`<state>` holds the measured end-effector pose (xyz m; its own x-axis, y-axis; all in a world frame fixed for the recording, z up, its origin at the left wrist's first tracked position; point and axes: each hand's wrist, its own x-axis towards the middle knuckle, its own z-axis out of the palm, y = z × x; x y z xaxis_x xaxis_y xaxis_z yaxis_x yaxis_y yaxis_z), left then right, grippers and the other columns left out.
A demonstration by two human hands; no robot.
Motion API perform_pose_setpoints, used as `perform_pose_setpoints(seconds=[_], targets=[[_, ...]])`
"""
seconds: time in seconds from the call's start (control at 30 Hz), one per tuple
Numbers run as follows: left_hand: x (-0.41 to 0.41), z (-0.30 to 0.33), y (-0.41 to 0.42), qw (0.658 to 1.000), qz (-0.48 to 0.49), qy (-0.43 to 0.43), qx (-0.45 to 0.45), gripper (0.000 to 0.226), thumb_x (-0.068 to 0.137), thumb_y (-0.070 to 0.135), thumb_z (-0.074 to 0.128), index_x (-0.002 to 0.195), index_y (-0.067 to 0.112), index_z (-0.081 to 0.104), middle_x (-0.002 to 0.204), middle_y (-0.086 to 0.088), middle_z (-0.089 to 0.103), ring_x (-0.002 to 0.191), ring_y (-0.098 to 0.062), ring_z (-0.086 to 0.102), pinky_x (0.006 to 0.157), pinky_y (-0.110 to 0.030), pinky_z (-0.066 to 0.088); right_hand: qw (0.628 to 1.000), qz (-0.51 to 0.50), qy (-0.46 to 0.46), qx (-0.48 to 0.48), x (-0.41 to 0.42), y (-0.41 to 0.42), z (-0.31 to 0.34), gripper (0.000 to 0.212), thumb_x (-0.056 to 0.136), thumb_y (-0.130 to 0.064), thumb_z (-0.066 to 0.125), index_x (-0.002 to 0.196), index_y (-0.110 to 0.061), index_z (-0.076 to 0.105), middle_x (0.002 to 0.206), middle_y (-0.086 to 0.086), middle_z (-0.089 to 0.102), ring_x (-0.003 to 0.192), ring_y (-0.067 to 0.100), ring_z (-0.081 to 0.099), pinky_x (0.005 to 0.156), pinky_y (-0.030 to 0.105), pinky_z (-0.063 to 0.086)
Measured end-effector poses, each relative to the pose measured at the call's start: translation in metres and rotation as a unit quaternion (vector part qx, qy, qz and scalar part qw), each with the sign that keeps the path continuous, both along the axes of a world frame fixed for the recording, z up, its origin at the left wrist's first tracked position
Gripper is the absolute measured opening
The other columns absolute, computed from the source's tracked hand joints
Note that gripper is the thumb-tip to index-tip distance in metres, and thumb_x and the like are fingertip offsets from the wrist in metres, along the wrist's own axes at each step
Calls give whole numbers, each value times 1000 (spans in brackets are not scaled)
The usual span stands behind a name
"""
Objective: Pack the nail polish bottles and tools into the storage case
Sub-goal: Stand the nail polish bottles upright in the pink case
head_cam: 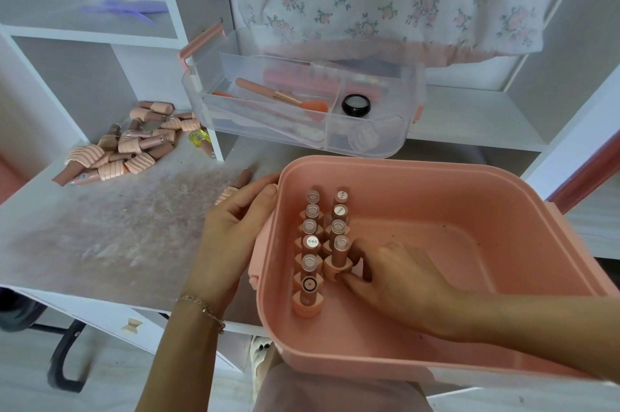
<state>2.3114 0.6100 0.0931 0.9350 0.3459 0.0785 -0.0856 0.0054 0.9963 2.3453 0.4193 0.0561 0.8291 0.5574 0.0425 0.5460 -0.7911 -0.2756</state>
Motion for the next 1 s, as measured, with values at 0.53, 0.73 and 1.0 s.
perform_pose_setpoints(seconds=[0.53, 0.73, 1.0], targets=[[2, -3, 2, 1000, -9, -14, 6, 32, 87, 18, 57, 74, 44, 72, 90, 37, 65, 129, -6, 42, 105, -30, 37, 999, -18, 34, -25, 2, -6, 8, 37, 80, -60, 46, 100, -30, 53, 96, -3, 68, 96, 23, 59, 65, 30, 36], [5, -8, 4, 1000, -9, -10, 4, 22, 85, 23, 58, 83, 40, 71, 93, 29, 68, 124, -7, 49, 102, -31, 42, 998, -25, -8, -50, 4, -15, 30, 39, 82, -57, 41, 80, -23, 60, 82, -5, 67, 76, 19, 59, 60, 27, 36], [6, -7, 8, 998, -56, -11, 31, 18, 77, 32, 59, 93, 31, 68, 87, 18, 72, 83, 4, 65, 70, -9, 48, 985, 20, -43, 166, 0, 12, 91, 30, 84, -47, 38, 68, -30, 56, 58, -15, 55, 60, 5, 52, 57, 24, 40]])
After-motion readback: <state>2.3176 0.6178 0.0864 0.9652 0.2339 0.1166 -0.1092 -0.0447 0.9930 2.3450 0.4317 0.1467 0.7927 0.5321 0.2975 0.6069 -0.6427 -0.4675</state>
